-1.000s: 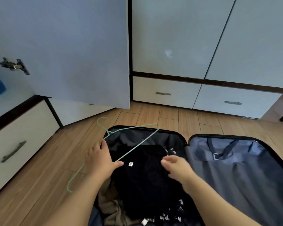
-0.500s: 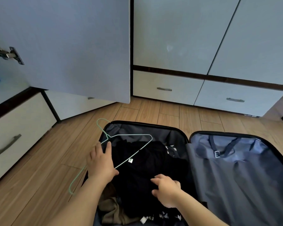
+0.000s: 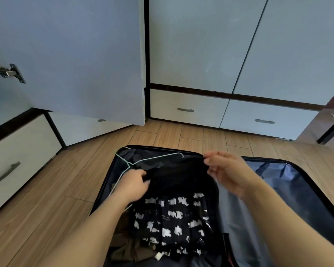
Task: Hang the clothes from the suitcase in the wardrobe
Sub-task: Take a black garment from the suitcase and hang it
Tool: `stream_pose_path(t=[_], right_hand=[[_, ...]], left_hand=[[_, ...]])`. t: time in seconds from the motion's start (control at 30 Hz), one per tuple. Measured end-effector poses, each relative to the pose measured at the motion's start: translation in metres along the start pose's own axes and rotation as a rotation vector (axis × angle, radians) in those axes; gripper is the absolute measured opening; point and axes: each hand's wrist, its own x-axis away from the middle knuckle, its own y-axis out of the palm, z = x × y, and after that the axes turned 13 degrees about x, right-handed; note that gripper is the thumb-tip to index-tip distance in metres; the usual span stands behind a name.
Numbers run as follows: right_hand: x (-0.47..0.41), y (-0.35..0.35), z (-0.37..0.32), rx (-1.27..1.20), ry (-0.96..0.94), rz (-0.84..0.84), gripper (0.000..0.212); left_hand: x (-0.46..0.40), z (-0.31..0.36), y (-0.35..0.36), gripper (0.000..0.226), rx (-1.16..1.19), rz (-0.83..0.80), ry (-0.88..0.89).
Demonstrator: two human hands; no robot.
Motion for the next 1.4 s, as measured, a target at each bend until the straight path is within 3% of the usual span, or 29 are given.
stream_pose_path(t=[0.07,0.13,0.2,0.3,0.33,0.4,0.47,0.5,0.6,0.67,0.73,0.87,0.93,1.03,1.13,1.23,1.3,1.4], right_hand=[[0.007,-0.001,-0.027,-0.177,-0.133,-0.086,0.018],[0.014,0.001,-0.046,-0.323,-0.269,-0.178,0.016],[0.018,0.005,-0.059,-0.366,-0.342,-0.239,0.020],[0.018,0.008,-0.056,-0.028,-0.254,-0.180,0.021],[0.017,0.009,-0.051,0.160,-0.203,-0.133,0.022],[0.014,0.007,-0.037,0.355,-0.106,-0.032,0.042],[0.013,0.002,-0.027,0.360,-0.076,-0.008,0.080],[0.014,0.000,-0.025,0.328,-0.068,-0.052,0.086],[0.018,0.003,-0.026,0.243,-0.087,-0.135,0.057],[0.020,0.009,-0.032,0.244,-0.099,0.015,0.024],[0.020,0.011,-0.035,0.223,-0.093,0.141,0.011],[0.021,0.018,-0.035,0.154,-0.133,0.217,0.012],[0.023,0.025,-0.035,0.119,-0.122,0.157,0.010],[0.026,0.028,-0.040,0.146,-0.123,0.104,0.015],[0.022,0.012,-0.047,0.311,-0.228,0.301,0.018],[0.020,-0.012,-0.047,0.160,-0.220,0.507,0.014],[0.024,-0.020,-0.046,-0.043,-0.139,0.481,0.017],[0.026,-0.019,-0.042,-0.202,-0.035,0.359,0.015]], left_hand=[[0.007,0.035,-0.014,0.039,0.454,-0.024,-0.069],[0.017,0.065,-0.024,0.052,0.899,-0.263,-0.127],[0.027,0.082,-0.024,0.053,1.049,-0.393,-0.074],[0.038,0.094,-0.018,0.022,1.158,-0.376,0.026],[0.040,0.096,-0.019,0.026,1.185,-0.344,0.061],[0.042,0.101,-0.024,0.030,1.210,-0.315,0.147],[0.045,0.108,-0.030,0.029,1.215,-0.313,0.260],[0.046,0.111,-0.034,0.028,1.231,-0.314,0.307],[0.047,0.119,-0.042,0.029,1.223,-0.287,0.383],[0.045,0.120,-0.046,0.026,1.213,-0.219,0.325],[0.045,0.115,-0.049,0.022,1.196,-0.209,0.232],[0.050,0.101,-0.052,0.064,1.301,-0.376,0.100],[0.054,0.102,-0.042,0.053,1.132,-0.341,0.121],[0.048,0.102,-0.029,0.041,0.899,-0.048,0.143],[0.040,0.098,-0.043,0.043,1.051,0.125,0.142],[0.037,0.085,-0.068,0.046,1.174,0.266,0.119],[0.038,0.073,-0.074,0.047,1.191,0.285,0.086],[0.038,0.064,-0.070,0.041,1.113,0.183,0.000]])
